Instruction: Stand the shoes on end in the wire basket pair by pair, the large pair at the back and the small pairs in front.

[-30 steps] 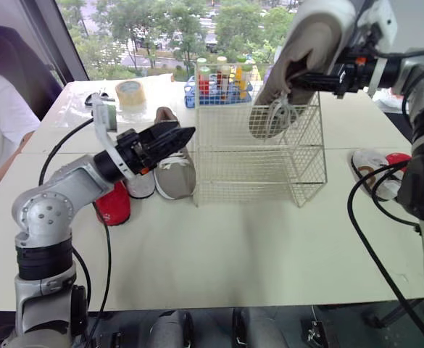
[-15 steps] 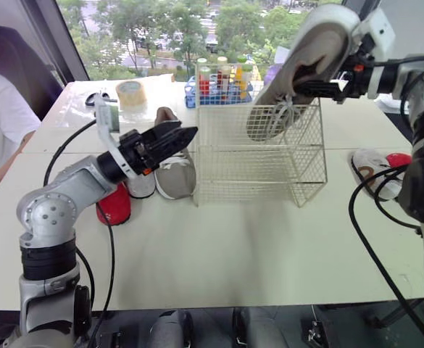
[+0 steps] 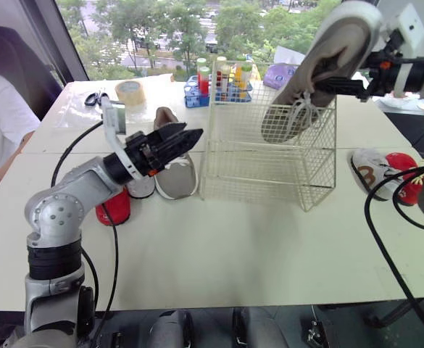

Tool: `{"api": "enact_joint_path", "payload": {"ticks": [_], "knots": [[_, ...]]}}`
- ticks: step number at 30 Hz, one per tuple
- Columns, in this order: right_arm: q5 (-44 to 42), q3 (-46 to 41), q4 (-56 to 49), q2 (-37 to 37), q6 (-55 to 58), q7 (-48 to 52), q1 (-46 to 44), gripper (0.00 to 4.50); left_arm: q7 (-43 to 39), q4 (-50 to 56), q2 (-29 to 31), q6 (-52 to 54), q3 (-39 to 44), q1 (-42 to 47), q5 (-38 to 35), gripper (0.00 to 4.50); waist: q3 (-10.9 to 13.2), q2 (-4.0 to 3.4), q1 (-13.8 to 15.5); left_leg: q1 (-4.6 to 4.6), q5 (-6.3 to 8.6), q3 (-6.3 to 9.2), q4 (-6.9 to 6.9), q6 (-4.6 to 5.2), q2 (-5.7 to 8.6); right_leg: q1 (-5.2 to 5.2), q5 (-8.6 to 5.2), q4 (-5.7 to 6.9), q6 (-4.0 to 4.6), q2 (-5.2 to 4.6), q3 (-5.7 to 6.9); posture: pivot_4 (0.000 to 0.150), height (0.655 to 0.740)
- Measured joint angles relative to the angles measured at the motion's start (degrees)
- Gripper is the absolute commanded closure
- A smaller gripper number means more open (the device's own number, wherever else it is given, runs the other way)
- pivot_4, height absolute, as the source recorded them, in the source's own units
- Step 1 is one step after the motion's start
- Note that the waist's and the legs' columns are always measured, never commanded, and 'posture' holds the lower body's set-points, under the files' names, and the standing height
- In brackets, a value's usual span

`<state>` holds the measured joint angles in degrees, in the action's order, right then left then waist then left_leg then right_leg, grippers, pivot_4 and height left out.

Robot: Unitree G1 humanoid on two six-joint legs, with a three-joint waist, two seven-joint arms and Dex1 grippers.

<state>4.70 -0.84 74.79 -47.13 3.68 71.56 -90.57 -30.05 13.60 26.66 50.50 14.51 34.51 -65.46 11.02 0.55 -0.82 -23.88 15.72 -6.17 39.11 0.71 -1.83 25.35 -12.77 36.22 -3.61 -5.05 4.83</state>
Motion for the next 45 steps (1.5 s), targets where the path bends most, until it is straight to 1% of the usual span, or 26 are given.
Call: {"api": "enact_joint_path", "payload": {"ticks": [6, 7, 13, 16, 20, 23, 25, 27, 29, 31, 33, 35, 36, 39, 42, 45], "knots": [[3.44, 4.11, -4.59, -0.04, -12.31, 0.55, 5.80, 0.04, -0.13, -0.03, -0.44, -0.15, -0.21, 0.01, 0.11, 0.00, -0.01, 0.01, 0.18, 0.01, 0.00, 0.01, 0.04, 0.00, 0.01, -0.04, 0.02, 0.00, -0.04, -0.02, 0.00, 0.150, 0.7400], [3.42, 3.97, -4.55, -0.34, -12.83, 0.34, 6.22, 0.04, -0.11, -0.02, -0.46, -0.15, -0.21, 0.01, 0.10, 0.00, -0.01, 0.01, 0.18, 0.01, 0.00, 0.01, 0.04, 0.00, 0.01, -0.05, 0.02, 0.00, -0.04, -0.02, 0.00, 0.150, 0.7400], [2.96, 2.24, -2.60, -3.99, -11.29, -3.02, 6.31, 0.04, 0.25, 0.04, -0.66, -0.15, -0.21, -0.01, 0.08, 0.00, -0.01, 0.01, 0.09, 0.05, -0.01, 0.00, 0.04, -0.01, 0.00, -0.06, 0.02, -0.01, -0.04, -0.01, -0.01, 0.150, 0.7400], [2.26, 1.20, -2.29, -4.16, -8.96, -3.47, 6.31, 0.04, 0.27, 0.07, -0.69, -0.14, -0.23, 0.00, 0.06, 0.00, -0.01, 0.01, -0.12, 0.11, -0.02, -0.02, 0.04, -0.03, 0.00, -0.09, 0.02, 0.00, -0.04, 0.00, -0.04, 0.150, 0.7400], [0.51, -0.20, -2.33, -5.15, -4.88, -1.37, 6.31, 0.04, 0.37, 0.26, -0.59, -0.15, -0.23, -0.09, 0.16, 0.00, -0.01, 0.01, -0.06, 0.15, -0.04, -0.02, 0.03, -0.06, -0.02, -0.10, 0.02, 0.04, -0.04, 0.02, -0.04, 0.150, 0.7400], [-1.23, -0.98, -4.40, -6.32, -1.86, 2.21, 6.67, 0.04, 2.00, 0.55, 0.99, -0.83, -0.27, -0.39, 3.27, 0.00, 0.00, 0.00, -0.01, 0.15, -0.03, -0.02, 0.03, -0.05, -0.02, -0.10, 0.02, 0.04, -0.04, 0.02, -0.05, 0.150, 0.7400], [-3.06, -1.48, -9.43, -6.88, 0.75, 6.00, 7.81, 0.04, 4.57, 0.05, 2.47, -1.47, -0.22, -0.03, 6.73, 0.00, -0.01, 0.00, 0.01, 0.16, -0.03, -0.01, 0.03, -0.05, -0.02, -0.11, 0.02, 0.05, -0.04, 0.02, -0.05, 0.150, 0.7400], [-6.28, -2.20, -20.44, -7.63, 5.72, 9.92, 12.51, 0.04, 8.17, -1.31, 3.02, -1.28, -0.27, 1.85, 9.52, 0.00, -0.01, 0.01, 0.15, 0.17, -0.03, 0.05, 0.04, -0.05, -0.04, -0.15, 0.02, 0.06, -0.04, 0.02, -0.02, 0.150, 0.7400], [-10.54, -2.91, -35.35, -7.72, 12.73, 12.02, 19.93, 0.04, 12.15, -4.01, 4.54, 0.24, -0.45, 5.43, 12.33, 0.00, -0.02, 0.01, 0.24, 0.20, -0.03, 0.12, 0.06, -0.05, -0.04, -0.20, 0.03, 0.10, -0.05, 0.00, 0.03, 0.150, 0.7400], [-16.27, -4.16, -54.37, -6.74, 22.41, 11.09, 28.91, 0.04, 15.82, -8.94, 5.85, 2.74, -1.16, 10.50, 15.86, 0.00, -0.02, 0.01, 0.43, 0.25, -0.03, 0.15, 0.07, -0.05, -0.03, -0.24, 0.03, 0.15, -0.05, -0.01, 0.07, 0.150, 0.7400], [-20.90, -4.43, -67.47, -5.53, 29.86, 8.56, 33.83, 0.04, 18.45, -12.72, 5.80, 5.37, -3.05, 14.42, 18.86, 0.00, -0.02, 0.01, 0.45, 0.27, -0.03, 0.13, 0.07, -0.05, 0.00, -0.24, 0.03, 0.19, -0.05, -0.03, 0.07, 0.150, 0.7400], [-23.83, -5.05, -74.98, -5.32, 34.27, 6.04, 36.24, 0.04, 18.96, -15.95, 5.86, 6.77, -5.02, 16.15, 21.29, 0.00, -0.03, 0.02, 0.51, 0.28, -0.03, 0.13, 0.08, -0.05, 0.00, -0.26, 0.03, 0.18, -0.05, -0.03, 0.07, 0.150, 0.7400], [-26.04, -6.27, -80.52, -4.85, 37.36, 3.85, 38.48, 0.04, 18.13, -19.64, 6.19, 7.12, -7.10, 17.46, 23.51, 0.00, -0.06, 0.07, 0.70, 0.29, -0.03, 0.15, 0.08, -0.05, 0.00, -0.28, 0.03, 0.18, -0.05, -0.01, 0.11, 0.150, 0.7400], [-30.61, -6.60, -91.77, -2.70, 43.15, -0.96, 44.05, 0.04, 15.60, -29.34, 6.21, 7.16, -11.62, 20.50, 29.13, 0.00, -0.07, 0.09, 1.16, 0.32, -0.03, 0.13, 0.08, -0.05, 0.00, -0.30, 0.03, 0.17, -0.05, 0.02, 0.11, 0.150, 0.7400], [-34.19, -6.43, -98.92, -1.30, 47.79, -5.44, 48.42, 0.04, 12.54, -37.87, 4.96, 5.44, -14.03, 22.97, 33.54, 0.00, -0.06, 0.10, 1.48, 0.31, -0.03, 0.10, 0.09, -0.04, 0.01, -0.29, 0.03, 0.16, -0.05, 0.01, 0.09, 0.150, 0.7400], [-37.21, -6.93, -104.05, -1.07, 50.98, -9.77, 49.77, 0.04, 9.55, -45.30, 2.99, 2.89, -15.48, 25.95, 37.40, 0.00, -0.05, 0.14, 1.72, 0.29, -0.01, 0.12, 0.10, -0.01, 0.01, -0.30, 0.03, 0.12, -0.05, 0.01, 0.10, 0.150, 0.7400]]}}
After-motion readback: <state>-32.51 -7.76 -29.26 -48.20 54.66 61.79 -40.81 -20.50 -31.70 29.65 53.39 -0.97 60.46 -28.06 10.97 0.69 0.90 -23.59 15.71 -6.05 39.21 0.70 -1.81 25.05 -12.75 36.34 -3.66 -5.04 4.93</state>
